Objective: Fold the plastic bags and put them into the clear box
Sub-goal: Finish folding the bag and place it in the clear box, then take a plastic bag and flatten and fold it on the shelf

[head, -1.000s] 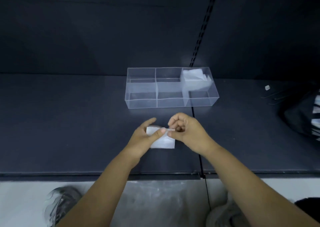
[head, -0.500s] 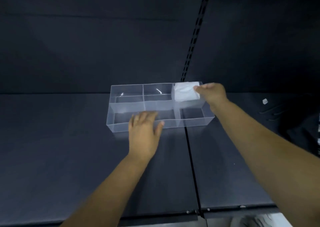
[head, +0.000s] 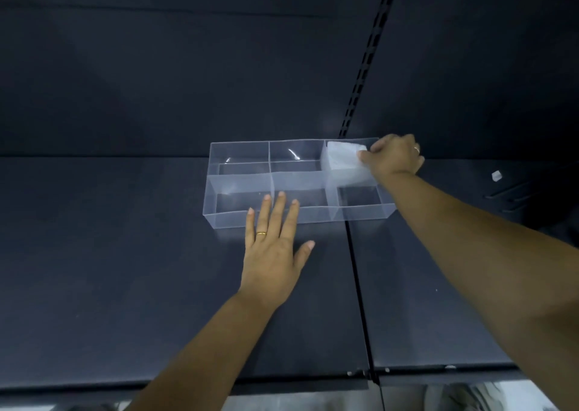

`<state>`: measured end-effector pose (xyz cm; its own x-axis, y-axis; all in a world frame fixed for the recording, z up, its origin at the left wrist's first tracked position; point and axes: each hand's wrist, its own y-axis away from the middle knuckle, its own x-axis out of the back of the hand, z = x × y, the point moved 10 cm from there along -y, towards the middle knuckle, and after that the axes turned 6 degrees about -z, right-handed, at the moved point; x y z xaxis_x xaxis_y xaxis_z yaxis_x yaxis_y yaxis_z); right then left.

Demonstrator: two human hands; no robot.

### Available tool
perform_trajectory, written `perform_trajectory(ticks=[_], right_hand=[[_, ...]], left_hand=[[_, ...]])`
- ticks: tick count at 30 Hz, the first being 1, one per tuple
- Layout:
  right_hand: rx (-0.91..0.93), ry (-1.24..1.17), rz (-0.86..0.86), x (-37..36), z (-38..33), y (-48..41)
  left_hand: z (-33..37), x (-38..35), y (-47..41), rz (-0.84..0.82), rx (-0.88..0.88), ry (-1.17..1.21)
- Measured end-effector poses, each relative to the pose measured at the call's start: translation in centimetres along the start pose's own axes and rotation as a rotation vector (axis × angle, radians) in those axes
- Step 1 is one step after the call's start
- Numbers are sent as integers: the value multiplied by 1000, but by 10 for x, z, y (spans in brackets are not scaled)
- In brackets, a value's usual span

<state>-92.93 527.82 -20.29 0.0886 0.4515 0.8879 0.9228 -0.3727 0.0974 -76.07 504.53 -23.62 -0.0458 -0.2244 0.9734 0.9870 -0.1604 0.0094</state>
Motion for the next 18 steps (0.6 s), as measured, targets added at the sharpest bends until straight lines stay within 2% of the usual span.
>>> perform_trajectory(ticks=[3,5,7,9,11,13,14,16,18], right_hand=[[48,-130,22,15,-1,22],[143,-219,42,22,-11,58],[330,-271,30,19,-28,119],[592,-285,-32,3,-41,207],[826,-250,-218,-30,-42,303],[942,-118,-553,-87,-21,386],[932,10,-745,-120,1,418],[781,247,-1044,-172,60,457],[590,292,-1151,-197,104,473]], left_hand=[[-10,-5,31,-16,42,70],[-28,-17,60,-72,110,62],[-53,-31,93,-136,199,18],[-73,-38,126,-170,264,-16],[-83,-37,150,-173,283,-23],[-89,-38,164,-190,280,-37],[-91,-39,169,-201,277,-39],[-95,-44,175,-234,266,-37],[-97,-47,179,-259,250,-35]])
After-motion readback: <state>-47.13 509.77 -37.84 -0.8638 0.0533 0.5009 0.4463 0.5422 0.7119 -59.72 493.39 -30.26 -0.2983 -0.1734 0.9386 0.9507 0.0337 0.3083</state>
